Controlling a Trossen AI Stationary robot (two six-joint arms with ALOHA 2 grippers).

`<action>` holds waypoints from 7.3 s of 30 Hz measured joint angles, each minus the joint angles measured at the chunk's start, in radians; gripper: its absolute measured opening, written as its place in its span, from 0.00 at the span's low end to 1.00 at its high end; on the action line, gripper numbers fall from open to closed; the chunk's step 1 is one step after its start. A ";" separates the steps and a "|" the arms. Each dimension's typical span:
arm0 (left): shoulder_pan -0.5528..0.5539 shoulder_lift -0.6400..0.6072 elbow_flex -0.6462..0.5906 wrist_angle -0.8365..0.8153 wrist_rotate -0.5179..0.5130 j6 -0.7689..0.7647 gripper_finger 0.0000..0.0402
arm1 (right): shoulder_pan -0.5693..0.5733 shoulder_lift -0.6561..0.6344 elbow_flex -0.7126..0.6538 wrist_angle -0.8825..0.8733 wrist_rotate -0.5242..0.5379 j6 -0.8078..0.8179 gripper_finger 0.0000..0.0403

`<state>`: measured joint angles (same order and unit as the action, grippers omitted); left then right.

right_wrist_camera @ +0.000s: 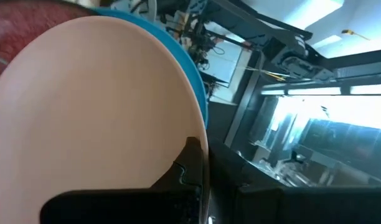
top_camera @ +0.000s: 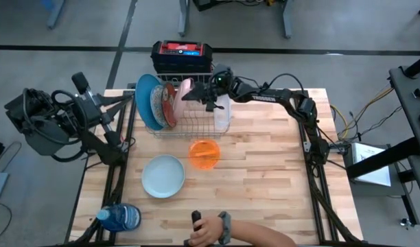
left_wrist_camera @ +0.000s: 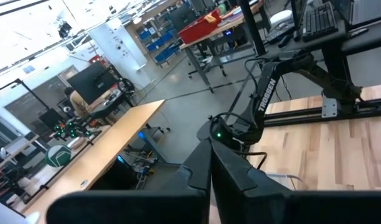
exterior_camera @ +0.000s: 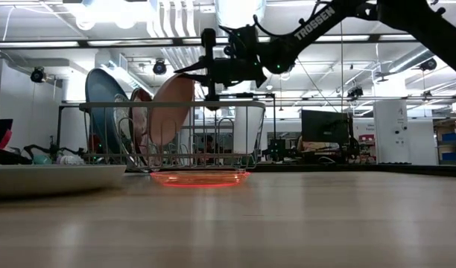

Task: Sort dishes
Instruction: Put the pink plate in the dishwasher rack, then put the white plate in the dishwasher rack

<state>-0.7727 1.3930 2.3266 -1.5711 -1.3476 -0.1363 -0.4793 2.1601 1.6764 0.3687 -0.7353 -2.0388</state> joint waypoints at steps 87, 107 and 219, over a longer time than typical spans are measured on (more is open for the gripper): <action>0.000 0.019 0.000 0.000 -0.005 -0.007 0.00 | 0.087 0.003 0.005 -0.050 0.709 0.928 0.50; 0.000 0.019 0.000 0.000 -0.005 -0.019 0.00 | 0.102 0.003 0.005 -0.087 0.853 0.970 0.55; 0.127 0.020 -0.731 0.402 0.393 -0.344 0.00 | 0.672 0.250 -0.041 -0.247 0.603 1.621 0.35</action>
<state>-0.6453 1.4132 1.5953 -1.1690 -0.9550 -0.4805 0.1924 2.4100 1.6359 0.1217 -0.1318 -0.4176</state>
